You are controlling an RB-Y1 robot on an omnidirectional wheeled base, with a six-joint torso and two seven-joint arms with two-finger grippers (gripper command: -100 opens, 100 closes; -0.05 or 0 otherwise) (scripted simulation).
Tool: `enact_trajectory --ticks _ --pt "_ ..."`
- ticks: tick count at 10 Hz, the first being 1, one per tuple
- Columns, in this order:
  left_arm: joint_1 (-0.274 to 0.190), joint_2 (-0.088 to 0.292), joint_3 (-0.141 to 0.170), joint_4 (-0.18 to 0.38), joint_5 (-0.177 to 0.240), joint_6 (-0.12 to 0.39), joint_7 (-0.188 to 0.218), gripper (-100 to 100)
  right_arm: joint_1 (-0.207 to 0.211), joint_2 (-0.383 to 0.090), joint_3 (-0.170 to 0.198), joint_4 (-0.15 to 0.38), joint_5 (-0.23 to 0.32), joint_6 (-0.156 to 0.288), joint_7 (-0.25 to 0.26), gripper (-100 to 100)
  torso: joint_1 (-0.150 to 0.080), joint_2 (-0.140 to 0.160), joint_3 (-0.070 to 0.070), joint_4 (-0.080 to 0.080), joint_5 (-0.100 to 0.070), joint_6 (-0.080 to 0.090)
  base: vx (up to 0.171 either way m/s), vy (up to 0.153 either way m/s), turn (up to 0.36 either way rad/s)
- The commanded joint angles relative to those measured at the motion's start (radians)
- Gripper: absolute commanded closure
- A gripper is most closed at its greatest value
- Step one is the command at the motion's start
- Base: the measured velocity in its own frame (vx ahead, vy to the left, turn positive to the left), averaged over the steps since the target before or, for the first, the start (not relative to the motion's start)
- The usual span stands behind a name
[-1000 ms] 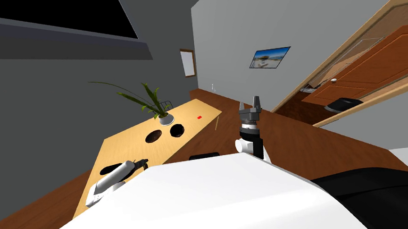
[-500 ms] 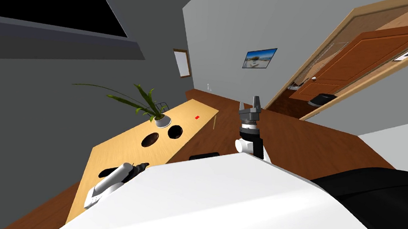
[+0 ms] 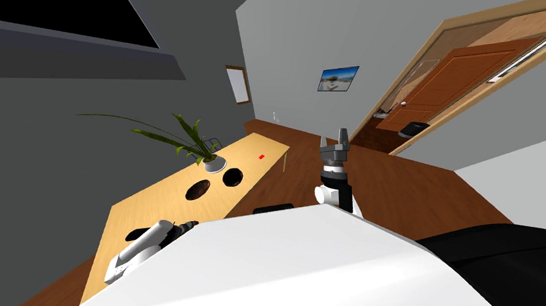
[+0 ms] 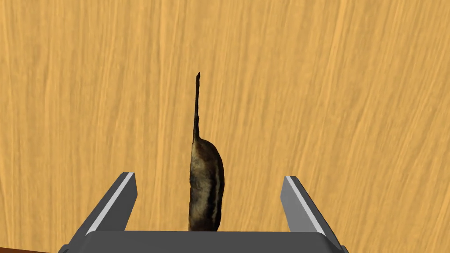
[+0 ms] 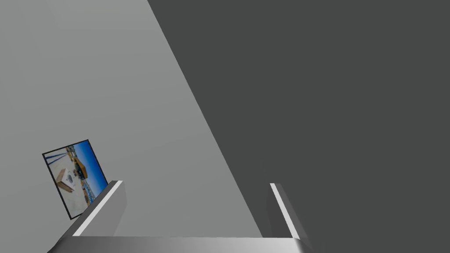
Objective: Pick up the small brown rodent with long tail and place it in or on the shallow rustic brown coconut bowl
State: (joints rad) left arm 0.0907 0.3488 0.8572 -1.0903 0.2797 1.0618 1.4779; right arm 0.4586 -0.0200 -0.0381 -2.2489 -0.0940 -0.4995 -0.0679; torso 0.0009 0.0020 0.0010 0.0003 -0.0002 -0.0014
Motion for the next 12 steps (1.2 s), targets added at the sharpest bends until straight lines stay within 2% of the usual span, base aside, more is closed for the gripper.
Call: enact_trajectory --ticks 1,2,3,6,7,8,12 --pt "0.0 0.0 0.0 0.0 0.0 0.0 0.0 -100 0.0 0.0 0.0 0.0 0.0 0.0 0.0 0 0.0 0.0 0.0 0.0 0.0 0.0 -0.007 0.011 -0.021" --pt "-0.001 0.001 0.001 0.003 0.0 0.002 0.003 0 0.0 0.0 0.0 0.0 0.0 0.0 0.0 0 -0.001 0.0 0.0 0.0 0.0 0.0 0.0 0.0 0.0" --pt "-0.003 -0.015 0.004 0.026 -0.016 -0.031 0.023 -100 0.0 0.0 0.0 0.0 0.0 0.0 0.0 0 -0.001 -0.001 0.0 0.0 0.0 0.0 -0.032 0.041 -0.177" --pt "-0.007 -0.036 0.009 0.055 -0.037 -0.072 0.048 -100 0.0 0.0 0.0 0.0 0.0 0.0 0.0 0 0.003 0.002 0.001 0.0 0.001 0.0 -0.044 0.067 -0.118" --pt "-0.004 -0.034 0.007 0.043 -0.033 -0.059 0.041 -100 0.0 0.0 0.0 0.0 0.0 0.0 0.0 0 0.003 0.002 0.001 0.0 0.001 0.0 -0.022 0.028 -0.025" --pt "-0.004 -0.035 0.007 0.044 -0.034 -0.063 0.044 100 0.0 0.0 0.0 0.0 0.0 0.0 0.0 0 0.001 0.001 0.0 0.0 0.0 -0.001 -0.004 0.006 0.004" --pt "-0.004 -0.035 0.008 0.044 -0.034 -0.062 0.044 100 0.0 0.0 0.0 0.0 0.0 0.0 0.0 0 -0.001 -0.001 -0.001 0.0 0.0 0.0 0.0 0.0 0.0"
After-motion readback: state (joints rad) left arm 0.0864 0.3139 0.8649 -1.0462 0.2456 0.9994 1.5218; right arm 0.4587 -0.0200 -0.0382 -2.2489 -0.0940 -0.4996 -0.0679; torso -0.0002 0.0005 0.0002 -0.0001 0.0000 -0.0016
